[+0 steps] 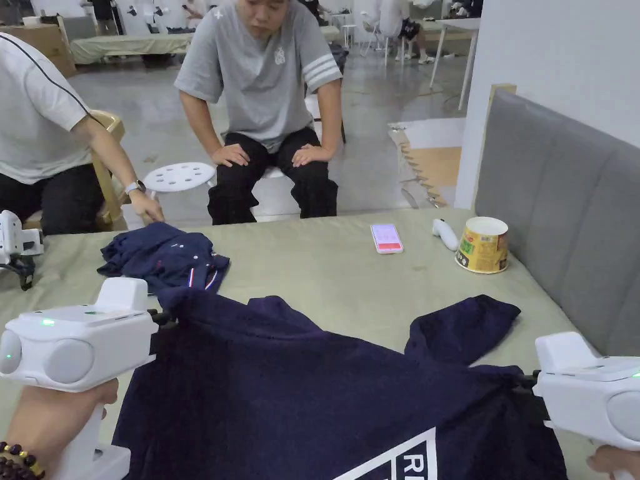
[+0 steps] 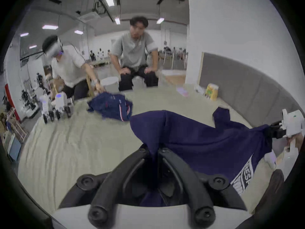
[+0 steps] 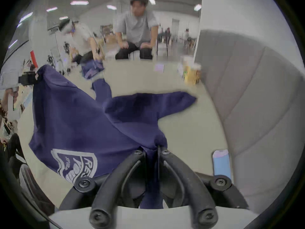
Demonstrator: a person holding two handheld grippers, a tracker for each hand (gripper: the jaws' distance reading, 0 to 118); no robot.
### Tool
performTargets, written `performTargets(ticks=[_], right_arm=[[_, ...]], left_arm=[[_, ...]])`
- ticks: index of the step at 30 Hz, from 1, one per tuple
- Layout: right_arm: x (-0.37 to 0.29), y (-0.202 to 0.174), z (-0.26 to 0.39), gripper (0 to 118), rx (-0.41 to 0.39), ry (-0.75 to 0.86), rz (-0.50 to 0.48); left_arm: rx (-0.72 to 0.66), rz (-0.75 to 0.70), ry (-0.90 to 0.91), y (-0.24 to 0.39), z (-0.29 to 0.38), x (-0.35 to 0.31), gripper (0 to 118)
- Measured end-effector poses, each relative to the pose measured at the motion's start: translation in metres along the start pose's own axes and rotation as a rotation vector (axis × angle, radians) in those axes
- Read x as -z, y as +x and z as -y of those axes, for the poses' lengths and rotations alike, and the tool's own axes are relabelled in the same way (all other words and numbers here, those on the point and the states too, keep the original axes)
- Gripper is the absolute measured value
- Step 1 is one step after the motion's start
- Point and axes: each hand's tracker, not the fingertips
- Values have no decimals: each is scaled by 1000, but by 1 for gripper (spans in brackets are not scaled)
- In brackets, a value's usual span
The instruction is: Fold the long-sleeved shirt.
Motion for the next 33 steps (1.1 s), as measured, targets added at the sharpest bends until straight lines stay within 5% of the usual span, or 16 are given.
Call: performTargets(ticks=[12, 19, 33], right_arm=[[-125, -13, -241, 10, -111, 484, 74], [-156, -21, -368, 10, -145, 592, 154], [-188, -19, -475, 10, -69, 697, 235]], left_arm=[[-57, -65, 337, -41, -177, -143, 12], [-57, -145, 421, -54, -287, -165, 12], [-75, -220, 476, -63, -385, -152, 12]])
